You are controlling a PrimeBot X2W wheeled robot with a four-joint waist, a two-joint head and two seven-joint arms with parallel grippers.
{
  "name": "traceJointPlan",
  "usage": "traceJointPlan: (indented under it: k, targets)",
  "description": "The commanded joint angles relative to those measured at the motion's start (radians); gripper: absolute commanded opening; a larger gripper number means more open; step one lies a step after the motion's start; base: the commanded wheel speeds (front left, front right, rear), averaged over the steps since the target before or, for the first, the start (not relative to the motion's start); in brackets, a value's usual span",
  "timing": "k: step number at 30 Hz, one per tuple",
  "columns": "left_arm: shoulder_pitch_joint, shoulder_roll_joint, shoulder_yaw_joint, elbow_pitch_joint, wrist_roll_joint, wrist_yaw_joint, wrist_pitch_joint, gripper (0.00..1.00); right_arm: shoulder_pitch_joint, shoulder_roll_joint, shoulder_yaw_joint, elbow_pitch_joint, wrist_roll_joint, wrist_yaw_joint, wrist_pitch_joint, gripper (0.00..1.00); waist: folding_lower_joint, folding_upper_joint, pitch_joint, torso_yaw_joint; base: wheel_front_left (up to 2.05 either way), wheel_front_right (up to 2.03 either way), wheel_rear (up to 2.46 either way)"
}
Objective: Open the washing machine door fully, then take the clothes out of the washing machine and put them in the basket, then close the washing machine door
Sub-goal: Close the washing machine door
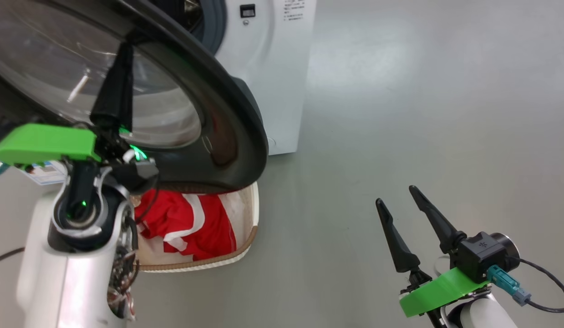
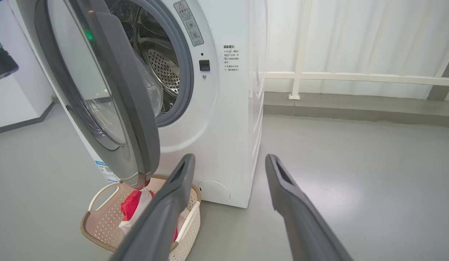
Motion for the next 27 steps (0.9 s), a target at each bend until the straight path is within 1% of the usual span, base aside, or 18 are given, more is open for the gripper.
traceJointPlan:
  k: [1, 7, 11, 15, 27]
  targets:
    - [-0.055, 0.014, 0.033, -0.007, 0.017, -0.014, -0.021, 0.00, -0.035, 0.001, 0.011, -0.029, 0.005, 0.006, -0.006, 1.00, 0.0000, 0.0000, 0.021, -0.023, 0.00, 0.00, 0.00]
    - [-0.118, 0.014, 0.044, 0.056, 0.031, -0.042, -0.063, 0.00, -0.047, 0.001, 0.004, -0.033, 0.010, 0.006, -0.006, 1.00, 0.0000, 0.0000, 0.043, -0.052, 0.00, 0.00, 0.00]
    - [-0.155, 0.014, 0.044, 0.097, 0.029, -0.062, -0.072, 0.00, -0.052, 0.001, 0.007, -0.035, 0.016, 0.006, -0.006, 1.00, 0.0000, 0.0000, 0.056, -0.073, 0.00, 0.00, 0.00]
    - [-0.193, 0.017, 0.047, 0.138, 0.036, -0.073, -0.078, 0.00, -0.056, 0.001, 0.010, -0.038, 0.020, 0.006, -0.006, 1.00, 0.0000, 0.0000, 0.070, -0.094, 0.00, 0.00, 0.00]
    - [-0.277, 0.061, 0.058, 0.227, 0.060, -0.106, -0.074, 0.00, -0.064, 0.001, 0.001, -0.047, 0.026, 0.006, -0.006, 1.00, 0.0000, 0.0000, 0.105, -0.142, 0.00, 0.00, 0.00]
